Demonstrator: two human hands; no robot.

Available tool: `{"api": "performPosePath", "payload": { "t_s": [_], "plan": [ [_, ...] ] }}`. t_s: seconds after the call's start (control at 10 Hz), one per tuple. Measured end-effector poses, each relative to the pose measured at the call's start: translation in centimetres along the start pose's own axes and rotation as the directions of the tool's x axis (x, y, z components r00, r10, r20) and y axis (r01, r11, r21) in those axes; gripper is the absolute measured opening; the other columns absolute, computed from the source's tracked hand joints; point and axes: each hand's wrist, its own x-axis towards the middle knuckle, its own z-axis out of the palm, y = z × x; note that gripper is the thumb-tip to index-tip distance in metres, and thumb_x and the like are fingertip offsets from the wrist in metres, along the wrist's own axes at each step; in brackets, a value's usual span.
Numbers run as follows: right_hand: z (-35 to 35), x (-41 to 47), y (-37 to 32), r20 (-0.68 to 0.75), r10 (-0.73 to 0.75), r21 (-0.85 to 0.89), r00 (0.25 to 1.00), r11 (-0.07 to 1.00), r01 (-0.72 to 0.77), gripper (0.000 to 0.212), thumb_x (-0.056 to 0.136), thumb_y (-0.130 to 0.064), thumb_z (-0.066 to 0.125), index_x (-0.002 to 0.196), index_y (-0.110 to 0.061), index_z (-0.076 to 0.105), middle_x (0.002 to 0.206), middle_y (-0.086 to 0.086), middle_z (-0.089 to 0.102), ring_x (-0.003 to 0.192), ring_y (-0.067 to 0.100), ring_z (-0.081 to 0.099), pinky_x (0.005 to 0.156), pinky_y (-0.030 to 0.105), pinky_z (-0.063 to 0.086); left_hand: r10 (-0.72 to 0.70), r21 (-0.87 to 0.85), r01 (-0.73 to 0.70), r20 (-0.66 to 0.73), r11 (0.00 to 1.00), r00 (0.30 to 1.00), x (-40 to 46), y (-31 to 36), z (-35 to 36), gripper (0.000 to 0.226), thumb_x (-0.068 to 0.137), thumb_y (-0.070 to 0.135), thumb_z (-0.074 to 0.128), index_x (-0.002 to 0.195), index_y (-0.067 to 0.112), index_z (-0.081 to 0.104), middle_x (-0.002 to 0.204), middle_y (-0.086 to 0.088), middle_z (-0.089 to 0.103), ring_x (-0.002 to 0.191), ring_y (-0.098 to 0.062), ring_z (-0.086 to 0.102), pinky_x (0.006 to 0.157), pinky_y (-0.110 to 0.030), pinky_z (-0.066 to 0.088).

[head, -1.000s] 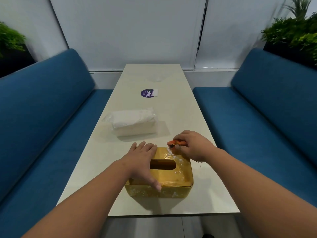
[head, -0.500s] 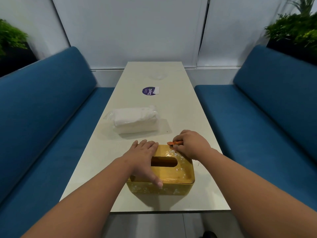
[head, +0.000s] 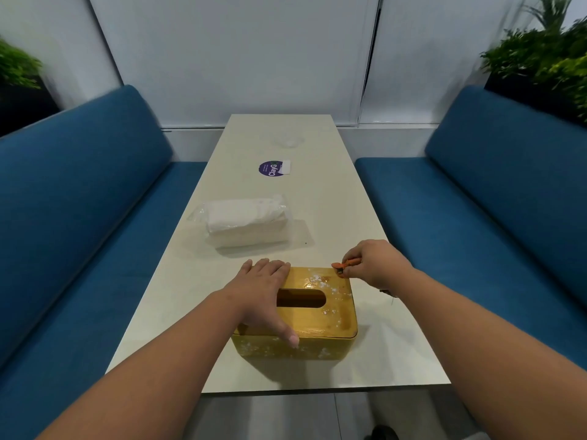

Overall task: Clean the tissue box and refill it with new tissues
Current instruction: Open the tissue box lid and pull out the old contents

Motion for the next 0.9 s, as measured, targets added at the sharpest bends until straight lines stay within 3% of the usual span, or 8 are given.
{"api": "performPosePath", "payload": {
  "t_s": [0.1,0.2,0.4,0.7,0.9],
  "plan": [
    [-0.9,0.0,1.0,-0.035,0.015,0.030,0.999,0.999,-0.014,0.027,0.083,-0.047,0.071,0.101,-0.028,0.074,0.094,-0.006,0.065,0.083,0.014,0.059,0.069,0.035,0.059,0.000,0.005,0.000,-0.002,1.000,1.000,0.0,0.0,0.0,0.141,0.050,0.087,0.065,0.153,0.022,-0.006,0.162,0.003,-0.004,0.148,-0.022,-0.008,0.119,-0.048,-0.008],
    [-0.9,0.0,-0.4,-0.103,-0.057,0.108,0.993,0.992,0.068,0.027,0.085,-0.041,0.070,0.106,-0.025,0.073,0.103,-0.007,0.061,0.092,0.014,0.056,0.075,0.030,0.054,0.000,-0.002,0.000,0.002,1.000,1.000,0.0,0.1,0.0,0.140,0.050,0.086,0.065,0.153,0.023,-0.006,0.162,0.003,-0.003,0.148,-0.022,-0.007,0.119,-0.049,-0.007],
    [1.8,0.1,-4.2,-0.110,-0.229,0.011,0.967,0.973,0.231,0.029,0.091,-0.039,0.063,0.116,-0.028,0.071,0.118,-0.009,0.056,0.110,0.014,0.049,0.093,0.036,0.049,-0.007,-0.005,0.007,0.007,1.000,1.000,0.0,0.2,-0.2,0.140,0.050,0.086,0.065,0.153,0.024,-0.005,0.161,0.004,-0.001,0.148,-0.023,-0.005,0.119,-0.048,-0.007],
    [2.1,-0.1,-2.7,-0.072,-0.192,-0.069,0.979,0.980,0.187,0.030,0.090,-0.043,0.063,0.116,-0.031,0.070,0.114,-0.011,0.058,0.104,0.012,0.049,0.087,0.032,0.053,0.001,-0.014,-0.001,-0.002,1.000,1.000,0.0,0.0,0.0,0.139,0.050,0.087,0.064,0.153,0.025,-0.005,0.161,0.004,-0.001,0.148,-0.022,-0.005,0.119,-0.048,-0.007],
    [3.1,-0.2,-3.6,-0.120,-0.215,-0.082,0.969,0.975,0.206,0.032,0.091,-0.046,0.061,0.118,-0.031,0.069,0.115,-0.012,0.058,0.104,0.010,0.046,0.086,0.033,0.052,0.008,-0.014,-0.008,-0.006,1.000,1.000,0.0,0.0,0.0,0.139,0.050,0.087,0.064,0.153,0.025,-0.005,0.161,0.005,0.000,0.147,-0.022,-0.004,0.119,-0.048,-0.007]
  ]
}}
